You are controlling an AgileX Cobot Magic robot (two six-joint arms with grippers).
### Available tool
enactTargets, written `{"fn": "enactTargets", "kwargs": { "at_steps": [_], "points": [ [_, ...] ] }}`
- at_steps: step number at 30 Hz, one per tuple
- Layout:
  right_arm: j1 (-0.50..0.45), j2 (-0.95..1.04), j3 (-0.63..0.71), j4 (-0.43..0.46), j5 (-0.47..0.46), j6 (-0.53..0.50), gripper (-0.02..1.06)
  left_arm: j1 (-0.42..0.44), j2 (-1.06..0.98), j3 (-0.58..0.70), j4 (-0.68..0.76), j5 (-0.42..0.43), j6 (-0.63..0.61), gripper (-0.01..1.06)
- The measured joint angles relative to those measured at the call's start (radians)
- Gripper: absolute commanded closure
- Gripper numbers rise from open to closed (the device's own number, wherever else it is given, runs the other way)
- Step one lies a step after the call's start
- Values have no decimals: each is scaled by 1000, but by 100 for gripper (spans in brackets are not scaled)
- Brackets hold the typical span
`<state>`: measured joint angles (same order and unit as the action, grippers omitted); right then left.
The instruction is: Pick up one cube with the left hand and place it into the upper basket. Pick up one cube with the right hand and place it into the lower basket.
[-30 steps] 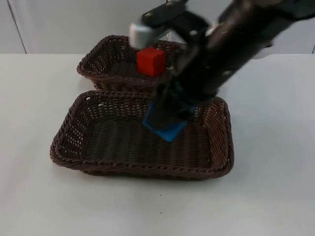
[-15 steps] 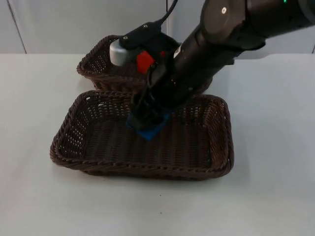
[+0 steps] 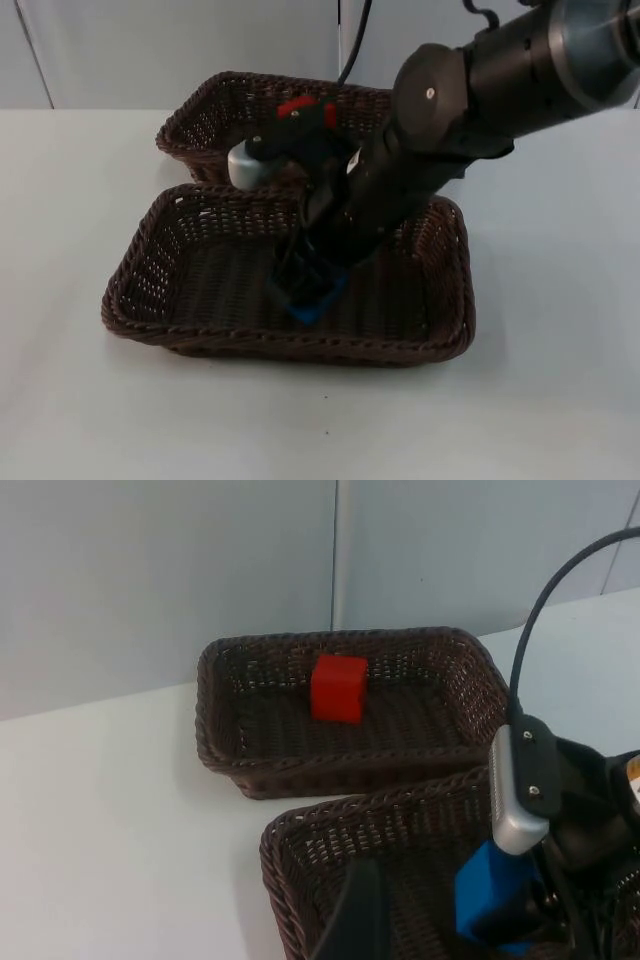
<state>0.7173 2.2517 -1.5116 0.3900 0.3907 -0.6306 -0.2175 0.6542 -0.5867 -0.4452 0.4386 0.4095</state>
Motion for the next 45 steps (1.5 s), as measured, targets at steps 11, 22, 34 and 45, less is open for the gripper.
{"fn": "enactTargets", "kwargs": {
  "at_steps": [11,22,34,45],
  "points": [
    [0,12,-1,-16,0,0,53,0,0,0,0,0,0,33],
    [0,-4,-1,-16,10,0,40,0,0,0,0,0,0,33],
    [0,-232,-1,-18,182,0,40,0,0,0,0,0,0,33],
    [0,-398,-1,-20,320,9,40,0,0,0,0,0,0,33]
  ]
}}
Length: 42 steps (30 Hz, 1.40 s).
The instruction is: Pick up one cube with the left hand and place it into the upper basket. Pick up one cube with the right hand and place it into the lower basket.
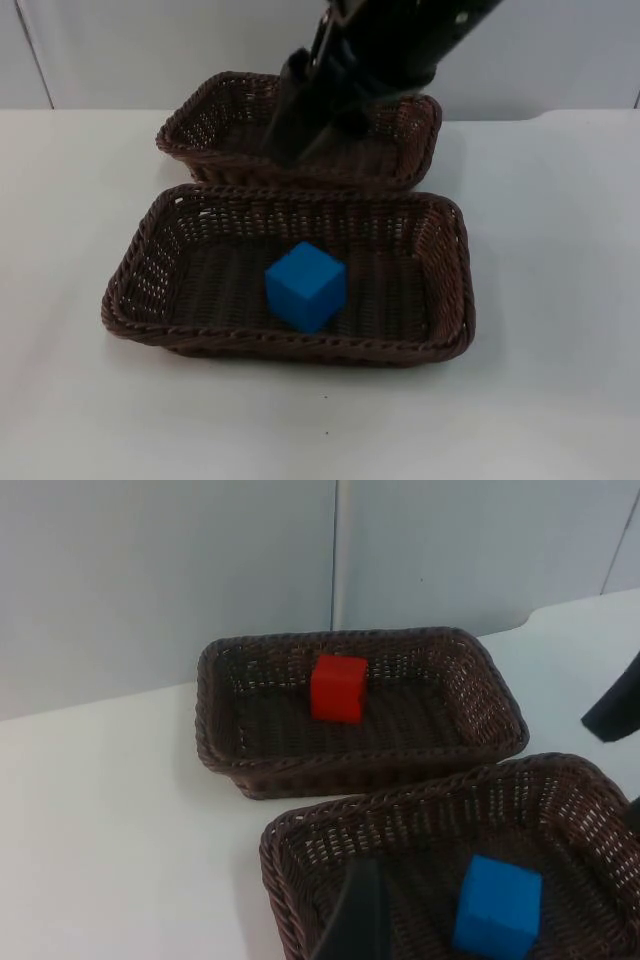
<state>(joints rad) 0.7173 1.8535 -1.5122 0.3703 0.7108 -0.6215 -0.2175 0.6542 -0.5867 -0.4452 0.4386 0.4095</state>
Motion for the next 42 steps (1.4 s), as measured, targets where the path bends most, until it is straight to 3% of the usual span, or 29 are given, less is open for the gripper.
{"fn": "enactTargets", "kwargs": {
  "at_steps": [15,29,35,42],
  "points": [
    [0,-80,0,-4,106,5,40,0,0,0,0,0,2,33],
    [0,-172,25,-4,128,28,40,0,-67,0,30,0,4,33],
    [2,-240,141,-4,46,28,40,0,-162,0,53,6,4,33],
    [2,-350,333,-4,-130,39,40,0,-220,0,61,136,2,33]
  ]
}}
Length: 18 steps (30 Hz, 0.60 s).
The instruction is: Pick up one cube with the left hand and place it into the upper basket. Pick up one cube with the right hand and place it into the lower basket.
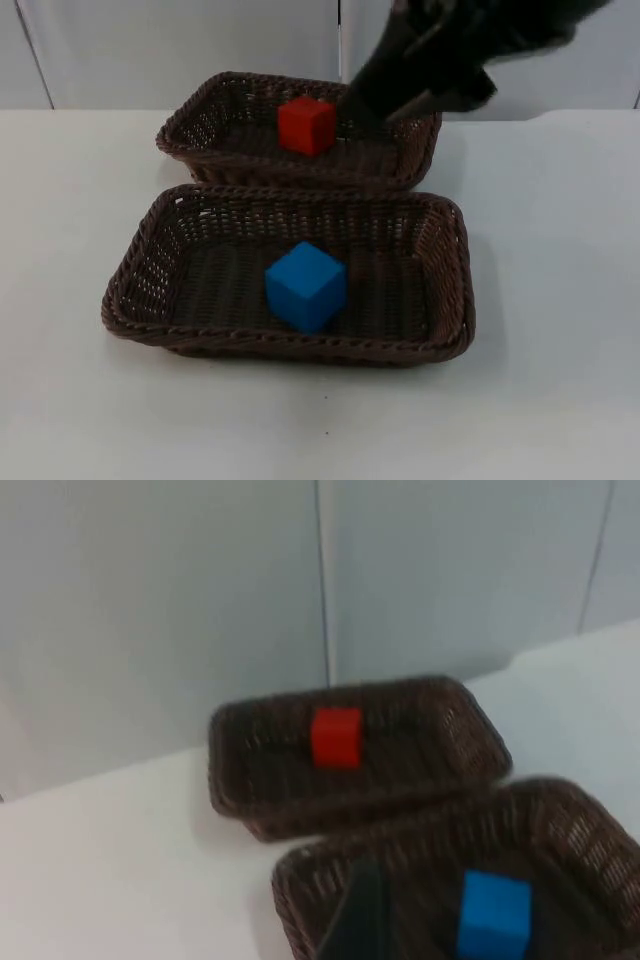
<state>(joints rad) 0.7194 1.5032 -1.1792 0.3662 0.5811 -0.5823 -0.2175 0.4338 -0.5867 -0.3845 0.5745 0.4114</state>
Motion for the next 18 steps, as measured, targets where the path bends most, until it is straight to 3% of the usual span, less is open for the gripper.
{"fn": "enactTargets", "kwargs": {
  "at_steps": [6,18],
  "points": [
    [0,-108,143,0,-94,11,40,0,-46,0,3,79,0,33],
    [2,-333,313,2,-126,37,40,0,-168,0,15,206,-37,33]
  ]
}}
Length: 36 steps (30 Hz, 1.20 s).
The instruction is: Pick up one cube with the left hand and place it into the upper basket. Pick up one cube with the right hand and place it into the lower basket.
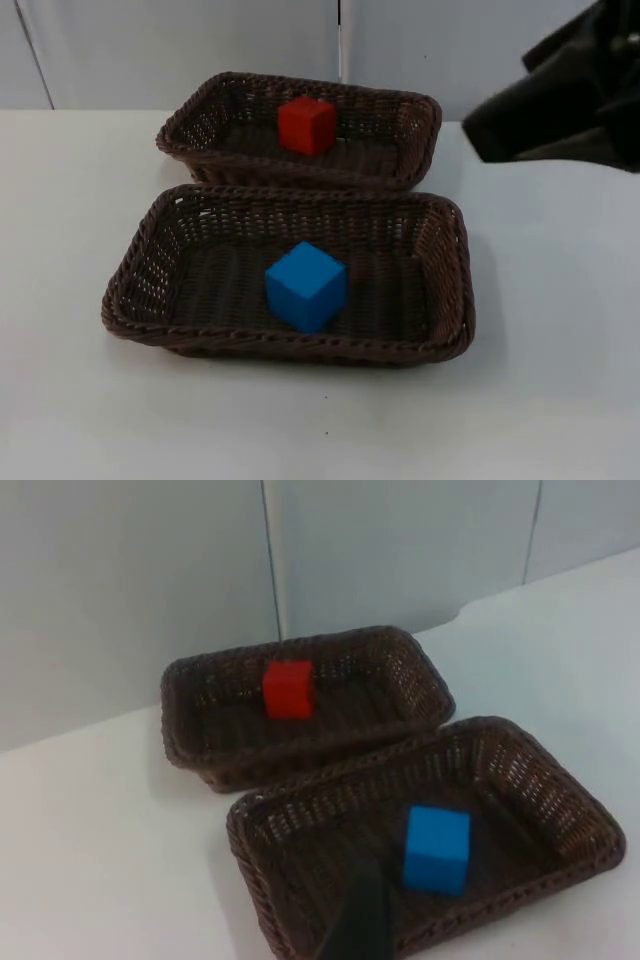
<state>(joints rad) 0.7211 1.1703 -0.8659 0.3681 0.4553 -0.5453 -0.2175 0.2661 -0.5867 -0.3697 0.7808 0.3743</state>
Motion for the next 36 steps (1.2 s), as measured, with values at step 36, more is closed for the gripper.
{"fn": "enactTargets", "kwargs": {
  "at_steps": [36],
  "points": [
    [2,-773,286,-233,230,375,40,0,-262,44,307,251,-280,33]
  ]
}}
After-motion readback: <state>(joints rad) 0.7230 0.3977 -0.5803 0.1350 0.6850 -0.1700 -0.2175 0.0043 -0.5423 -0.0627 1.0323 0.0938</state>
